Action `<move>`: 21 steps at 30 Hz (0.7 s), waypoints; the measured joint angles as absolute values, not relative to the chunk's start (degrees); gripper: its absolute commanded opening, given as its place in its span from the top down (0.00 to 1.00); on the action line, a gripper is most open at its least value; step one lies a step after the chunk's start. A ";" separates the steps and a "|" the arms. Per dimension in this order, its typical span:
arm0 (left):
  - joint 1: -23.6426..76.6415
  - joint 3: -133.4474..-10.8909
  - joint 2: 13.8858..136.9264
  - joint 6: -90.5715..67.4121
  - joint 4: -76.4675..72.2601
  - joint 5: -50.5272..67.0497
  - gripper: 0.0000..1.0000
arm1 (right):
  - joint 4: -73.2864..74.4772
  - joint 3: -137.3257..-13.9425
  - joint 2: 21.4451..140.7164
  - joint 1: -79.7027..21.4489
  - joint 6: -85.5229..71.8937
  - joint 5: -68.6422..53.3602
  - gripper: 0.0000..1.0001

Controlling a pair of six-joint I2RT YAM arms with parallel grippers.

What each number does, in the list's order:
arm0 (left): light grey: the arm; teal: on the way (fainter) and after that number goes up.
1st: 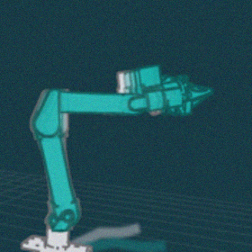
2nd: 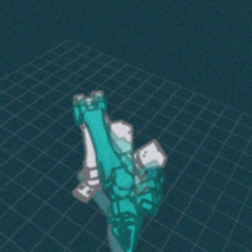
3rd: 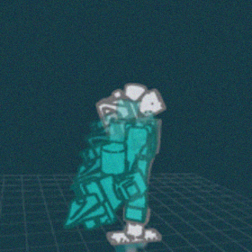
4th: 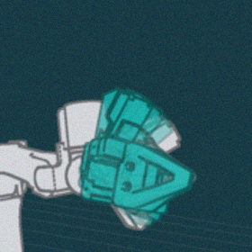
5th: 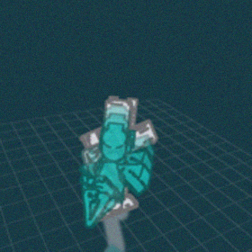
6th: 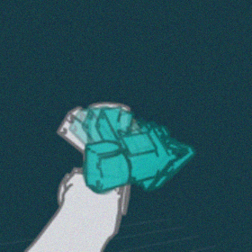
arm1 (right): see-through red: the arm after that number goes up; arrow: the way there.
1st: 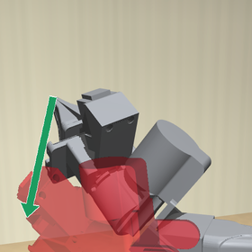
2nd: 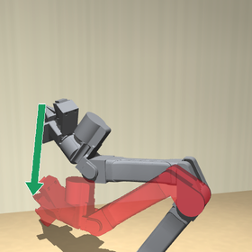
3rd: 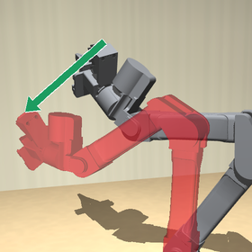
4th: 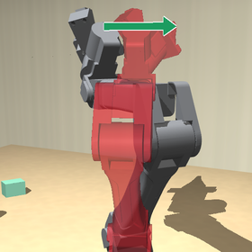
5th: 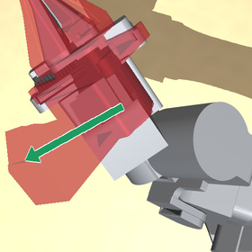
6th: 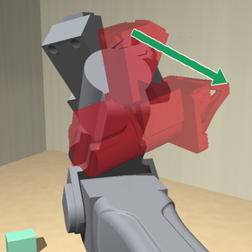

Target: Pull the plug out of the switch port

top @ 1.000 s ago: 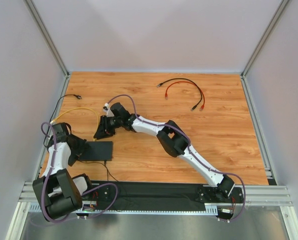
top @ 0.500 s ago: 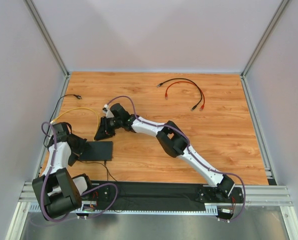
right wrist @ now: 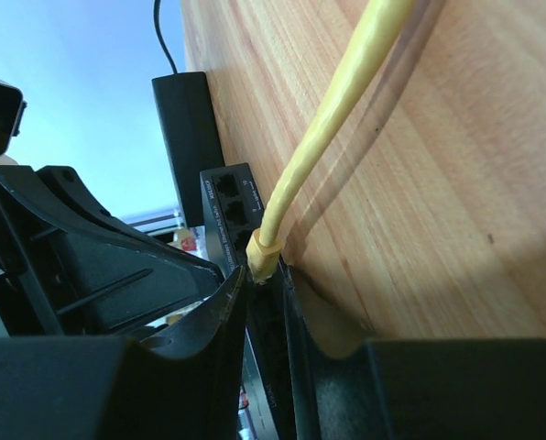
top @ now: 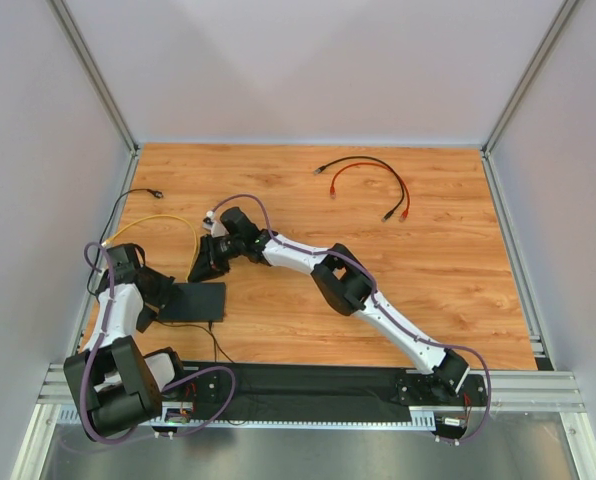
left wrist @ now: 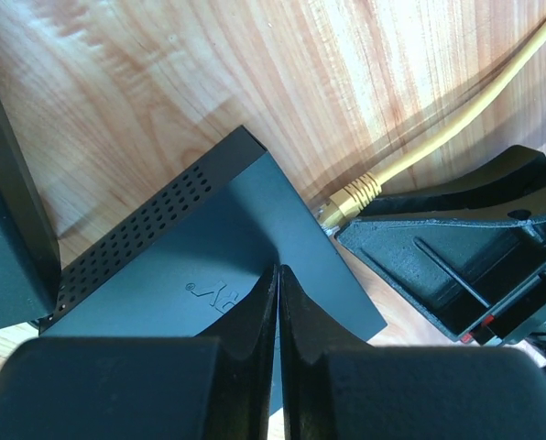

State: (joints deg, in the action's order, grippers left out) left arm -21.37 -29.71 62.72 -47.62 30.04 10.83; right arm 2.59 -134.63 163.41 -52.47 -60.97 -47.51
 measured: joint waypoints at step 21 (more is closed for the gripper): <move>-20.84 -29.67 62.52 -47.66 29.78 10.07 0.91 | 1.78 -137.84 165.69 -52.27 -64.71 -48.84 0.79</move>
State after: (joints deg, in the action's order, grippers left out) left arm -20.84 -29.67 62.52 -47.66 29.78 10.07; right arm 1.78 -137.84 165.69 -52.27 -64.71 -48.84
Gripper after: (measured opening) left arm 0.094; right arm 0.209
